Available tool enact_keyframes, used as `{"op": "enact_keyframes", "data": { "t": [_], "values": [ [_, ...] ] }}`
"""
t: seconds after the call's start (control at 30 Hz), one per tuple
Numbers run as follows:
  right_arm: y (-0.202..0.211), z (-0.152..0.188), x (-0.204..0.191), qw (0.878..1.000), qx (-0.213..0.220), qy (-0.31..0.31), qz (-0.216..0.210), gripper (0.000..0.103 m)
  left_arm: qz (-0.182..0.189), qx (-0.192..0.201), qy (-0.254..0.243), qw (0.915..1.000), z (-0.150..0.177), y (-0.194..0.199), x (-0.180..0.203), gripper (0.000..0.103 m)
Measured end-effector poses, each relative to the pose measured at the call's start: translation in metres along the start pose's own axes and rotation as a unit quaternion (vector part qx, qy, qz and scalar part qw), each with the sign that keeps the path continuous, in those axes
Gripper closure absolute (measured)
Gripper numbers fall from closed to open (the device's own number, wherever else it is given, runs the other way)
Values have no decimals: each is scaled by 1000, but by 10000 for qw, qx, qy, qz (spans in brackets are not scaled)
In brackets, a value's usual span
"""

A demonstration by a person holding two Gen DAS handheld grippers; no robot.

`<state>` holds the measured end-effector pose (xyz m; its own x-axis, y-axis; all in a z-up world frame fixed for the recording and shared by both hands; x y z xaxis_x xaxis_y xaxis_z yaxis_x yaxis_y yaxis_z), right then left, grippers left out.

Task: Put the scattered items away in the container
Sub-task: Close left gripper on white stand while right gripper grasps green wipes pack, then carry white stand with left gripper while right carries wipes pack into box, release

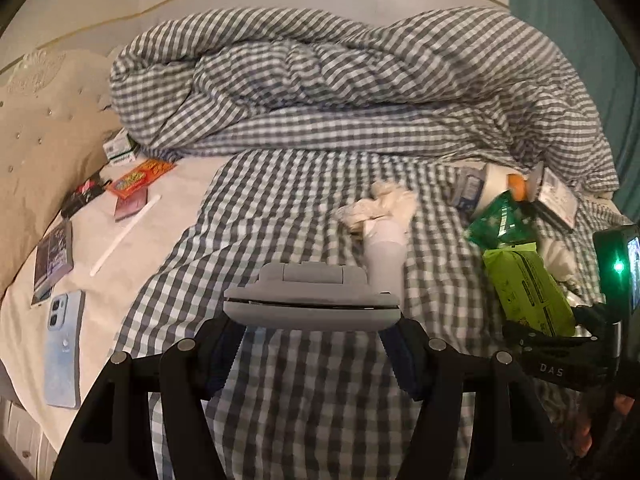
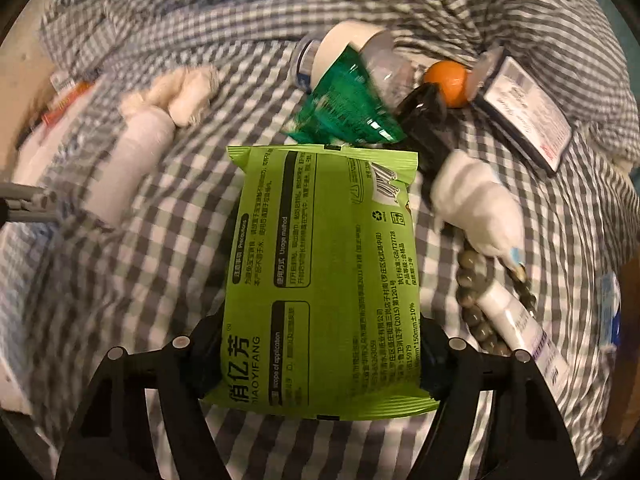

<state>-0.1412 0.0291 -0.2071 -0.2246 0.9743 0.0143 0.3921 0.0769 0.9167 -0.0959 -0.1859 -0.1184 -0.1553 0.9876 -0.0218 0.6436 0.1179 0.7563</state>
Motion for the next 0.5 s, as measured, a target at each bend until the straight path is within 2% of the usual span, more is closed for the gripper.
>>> {"op": "enact_keyframes", "data": {
  "t": [0.2, 0.3, 0.33, 0.5],
  "values": [
    [50, 5, 13, 9988, 389, -151, -269, 30, 76, 257, -199, 9994, -13, 26, 24, 37],
    [79, 8, 30, 9977, 620, -210, -189, 30, 141, 375, -403, 9984, -22, 38, 46, 37],
    [84, 4, 29, 9972, 687, -251, -170, 30, 191, 392, -468, 9980, -25, 42, 55, 37],
    [127, 10, 73, 9941, 952, -524, -21, 30, 660, 462, -798, 9935, -36, 60, 112, 37]
  ]
}}
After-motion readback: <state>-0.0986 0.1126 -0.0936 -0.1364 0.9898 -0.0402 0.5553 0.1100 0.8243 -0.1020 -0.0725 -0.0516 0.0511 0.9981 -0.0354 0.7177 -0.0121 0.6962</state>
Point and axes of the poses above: each gripper's, at about its wrist camera, not at the fingertips, and y roughly against the way its jaws point, x to its right, z to its underside, the point moved 7 cm from there along -y, roughly the way its jaws point, and after that the axes turned 2 degrees about -x, right-handed, at the moved point
